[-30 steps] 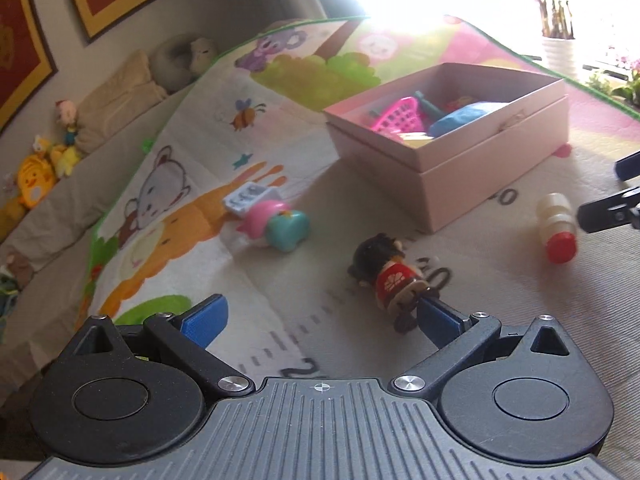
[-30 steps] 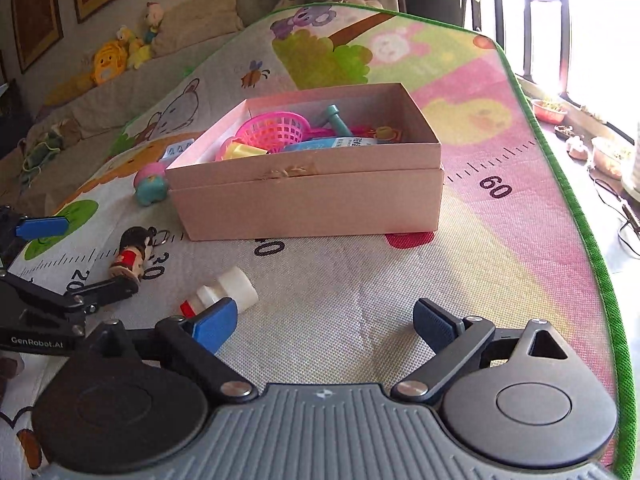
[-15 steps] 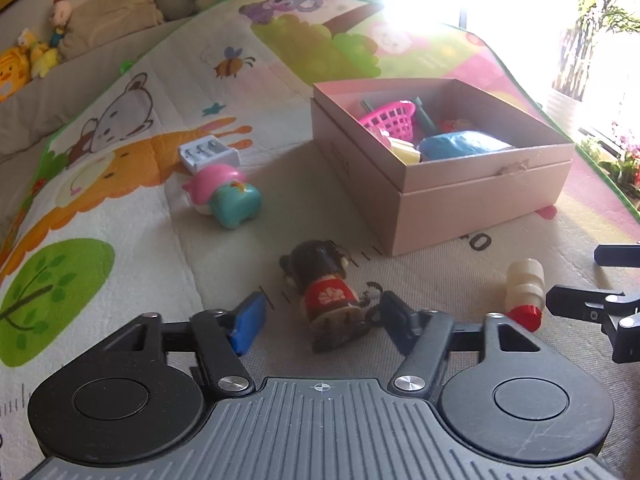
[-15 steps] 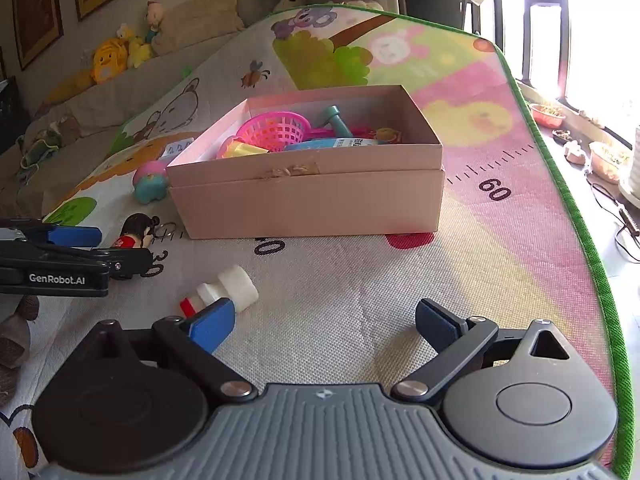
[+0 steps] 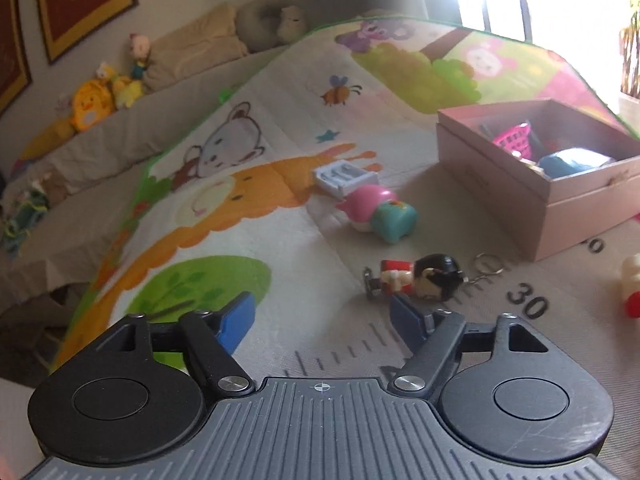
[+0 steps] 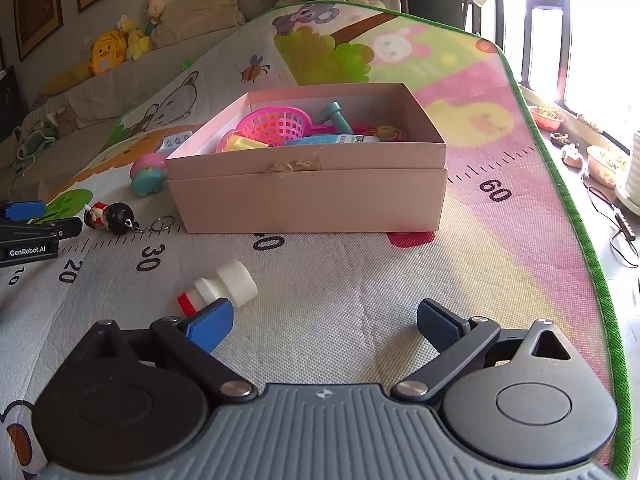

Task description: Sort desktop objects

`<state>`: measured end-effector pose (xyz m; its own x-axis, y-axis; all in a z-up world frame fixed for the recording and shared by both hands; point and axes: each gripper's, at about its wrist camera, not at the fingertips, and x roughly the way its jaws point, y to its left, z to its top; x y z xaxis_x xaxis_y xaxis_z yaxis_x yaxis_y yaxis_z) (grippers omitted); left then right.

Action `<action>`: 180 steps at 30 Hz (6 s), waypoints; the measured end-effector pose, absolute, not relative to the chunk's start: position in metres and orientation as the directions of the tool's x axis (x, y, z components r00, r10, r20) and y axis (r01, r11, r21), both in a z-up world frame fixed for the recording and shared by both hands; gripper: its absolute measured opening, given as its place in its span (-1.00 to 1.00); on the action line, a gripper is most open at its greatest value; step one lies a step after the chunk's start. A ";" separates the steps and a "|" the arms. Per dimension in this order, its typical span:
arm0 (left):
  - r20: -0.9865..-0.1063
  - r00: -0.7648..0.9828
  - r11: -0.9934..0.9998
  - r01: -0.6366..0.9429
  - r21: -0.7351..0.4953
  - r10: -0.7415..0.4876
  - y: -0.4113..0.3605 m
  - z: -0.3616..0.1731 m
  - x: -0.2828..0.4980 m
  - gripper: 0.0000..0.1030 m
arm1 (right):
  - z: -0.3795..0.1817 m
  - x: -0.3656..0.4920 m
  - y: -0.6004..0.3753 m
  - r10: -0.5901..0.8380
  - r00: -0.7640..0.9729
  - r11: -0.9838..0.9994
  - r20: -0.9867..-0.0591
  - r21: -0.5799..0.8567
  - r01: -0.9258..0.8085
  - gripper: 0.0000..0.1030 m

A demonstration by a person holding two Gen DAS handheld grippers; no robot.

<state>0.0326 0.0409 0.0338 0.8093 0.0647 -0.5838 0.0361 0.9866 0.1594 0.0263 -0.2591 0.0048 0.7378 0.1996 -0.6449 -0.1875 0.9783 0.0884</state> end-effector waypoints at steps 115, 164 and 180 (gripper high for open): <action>-0.620 0.745 0.963 0.259 -0.070 -0.245 0.058 0.010 0.010 1.00 | 0.108 0.112 -0.113 0.502 0.452 0.791 -0.737 0.180 -0.585 -0.08; -0.670 0.728 0.976 0.218 0.027 -0.144 -0.013 0.003 0.016 1.00 | 0.009 -0.006 -0.248 0.082 0.755 0.948 -0.650 -0.182 -0.260 0.77; -0.709 0.682 0.966 0.257 -0.002 -0.182 -0.008 0.005 0.016 1.00 | -0.004 0.006 -0.270 0.102 0.751 0.992 -0.652 0.015 -0.122 1.00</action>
